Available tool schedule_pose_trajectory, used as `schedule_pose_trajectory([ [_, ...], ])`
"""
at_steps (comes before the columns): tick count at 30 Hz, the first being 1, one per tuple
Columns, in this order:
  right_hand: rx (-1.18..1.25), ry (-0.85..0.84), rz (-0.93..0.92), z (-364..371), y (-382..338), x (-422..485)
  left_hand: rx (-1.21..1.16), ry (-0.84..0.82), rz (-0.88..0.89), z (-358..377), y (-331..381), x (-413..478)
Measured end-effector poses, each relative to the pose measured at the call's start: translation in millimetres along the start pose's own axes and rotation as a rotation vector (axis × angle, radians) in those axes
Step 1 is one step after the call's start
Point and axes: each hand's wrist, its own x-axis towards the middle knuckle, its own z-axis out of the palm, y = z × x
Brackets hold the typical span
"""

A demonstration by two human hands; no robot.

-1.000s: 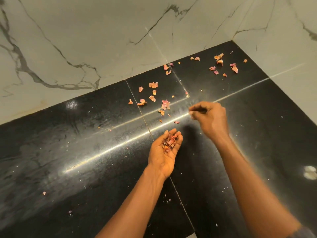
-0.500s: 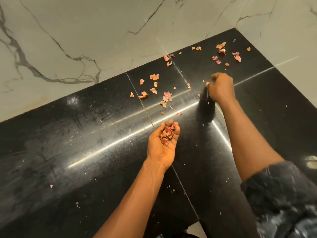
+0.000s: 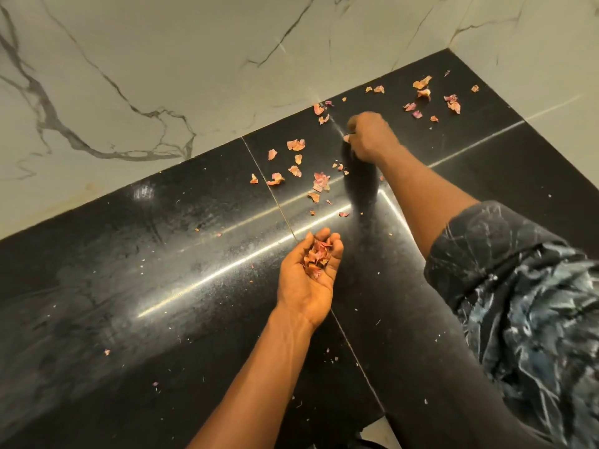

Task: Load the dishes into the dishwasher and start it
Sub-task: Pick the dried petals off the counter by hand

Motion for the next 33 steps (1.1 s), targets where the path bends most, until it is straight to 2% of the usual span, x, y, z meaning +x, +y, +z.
schedule_pose_trajectory([
  [3,-0.053,-0.075,-0.205,10,-12,-18,-0.003,-0.013,0.014,-2,4,-3],
  [7,-0.055,-0.011,-0.316,30,-10,-65,-0.014,-0.013,0.019,-4,9,-1],
  [10,-0.050,0.089,-0.199,30,21,-80,-0.018,-0.013,0.015,-7,10,-1],
  [13,-0.011,0.211,0.005,23,58,-83,-0.022,-0.008,0.007,-11,9,-1],
  [16,-0.074,0.157,0.055,25,67,-86,-0.035,0.001,0.000,-16,5,2],
  [25,-0.072,0.032,-0.319,63,-27,-123,-0.010,0.007,0.021,-8,4,0],
  [29,0.031,0.026,-0.336,66,-40,-112,-0.002,-0.014,0.032,-9,10,-4],
  [33,0.009,-0.032,-0.432,68,-44,-122,-0.011,-0.014,0.041,-13,15,-7],
])
